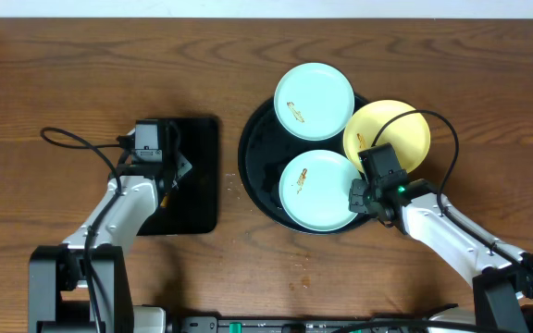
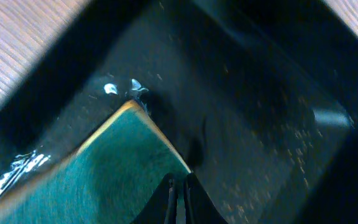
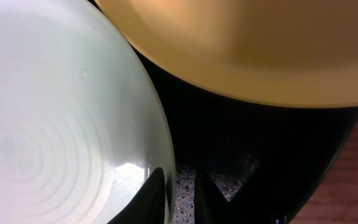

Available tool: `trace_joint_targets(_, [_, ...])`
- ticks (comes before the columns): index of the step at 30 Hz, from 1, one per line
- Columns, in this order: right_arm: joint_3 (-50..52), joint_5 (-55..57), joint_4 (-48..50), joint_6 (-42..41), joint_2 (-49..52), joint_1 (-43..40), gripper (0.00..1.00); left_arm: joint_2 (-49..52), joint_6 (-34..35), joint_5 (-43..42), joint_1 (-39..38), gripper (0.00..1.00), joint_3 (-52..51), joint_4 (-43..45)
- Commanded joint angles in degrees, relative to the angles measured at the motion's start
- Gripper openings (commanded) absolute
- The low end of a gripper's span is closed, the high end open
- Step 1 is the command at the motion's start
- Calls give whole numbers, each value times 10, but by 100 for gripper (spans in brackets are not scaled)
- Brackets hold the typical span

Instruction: Clean dirty plates on tray and stack at the side

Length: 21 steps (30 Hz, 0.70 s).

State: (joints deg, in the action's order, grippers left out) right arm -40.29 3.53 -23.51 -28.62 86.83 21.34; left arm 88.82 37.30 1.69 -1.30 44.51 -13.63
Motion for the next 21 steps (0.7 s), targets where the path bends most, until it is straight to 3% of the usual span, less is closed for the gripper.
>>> trace_joint_targets(1, [3, 10, 0, 4, 3, 4, 15, -11, 1, -50, 0, 8, 7, -23])
trace_joint_targets(8, [3, 10, 0, 4, 3, 4, 15, -43, 0, -73, 0, 8, 7, -104])
trace_joint_targets(16, [3, 9, 0, 4, 3, 4, 15, -176, -1, -65, 0, 8, 7, -163])
trace_joint_targets(18, [3, 9, 0, 4, 3, 4, 15, -200, -1, -41, 0, 16, 7, -184])
trace_joint_targets(21, [3, 9, 2, 4, 3, 4, 15, -213, 0, 18, 0, 47, 7, -219])
